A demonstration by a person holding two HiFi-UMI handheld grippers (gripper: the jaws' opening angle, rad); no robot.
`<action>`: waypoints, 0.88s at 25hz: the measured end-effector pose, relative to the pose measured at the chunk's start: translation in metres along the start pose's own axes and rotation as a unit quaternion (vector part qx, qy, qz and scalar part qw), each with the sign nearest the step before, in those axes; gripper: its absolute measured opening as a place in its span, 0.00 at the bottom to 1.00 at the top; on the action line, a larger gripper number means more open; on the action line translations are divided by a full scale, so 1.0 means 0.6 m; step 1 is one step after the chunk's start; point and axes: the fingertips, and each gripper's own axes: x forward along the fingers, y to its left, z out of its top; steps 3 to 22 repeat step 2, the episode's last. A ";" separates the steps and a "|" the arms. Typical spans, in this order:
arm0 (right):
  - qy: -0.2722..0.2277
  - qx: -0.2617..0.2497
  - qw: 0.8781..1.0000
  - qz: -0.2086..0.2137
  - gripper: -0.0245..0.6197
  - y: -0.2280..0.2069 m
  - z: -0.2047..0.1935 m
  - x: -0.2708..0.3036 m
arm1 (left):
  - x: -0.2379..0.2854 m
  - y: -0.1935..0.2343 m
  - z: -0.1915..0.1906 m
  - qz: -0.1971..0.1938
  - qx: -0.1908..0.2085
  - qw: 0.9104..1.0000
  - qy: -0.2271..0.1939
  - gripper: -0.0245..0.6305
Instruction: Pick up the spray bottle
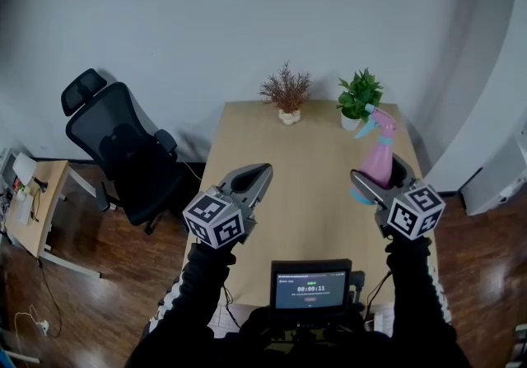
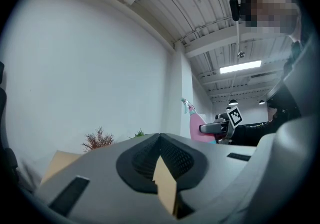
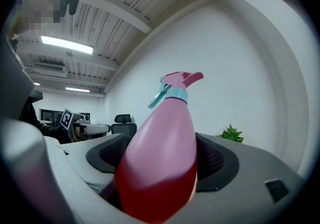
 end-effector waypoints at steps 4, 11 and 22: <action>0.000 0.001 1.000 0.000 0.66 0.002 -0.001 0.001 | 0.001 -0.003 0.003 -0.004 0.001 1.000 -0.003 0.04; 0.000 0.001 1.000 0.000 0.66 0.002 -0.001 0.001 | 0.001 -0.003 0.003 -0.004 0.001 1.000 -0.003 0.04; 0.000 0.001 1.000 0.000 0.66 0.002 -0.001 0.001 | 0.001 -0.003 0.003 -0.004 0.001 1.000 -0.003 0.04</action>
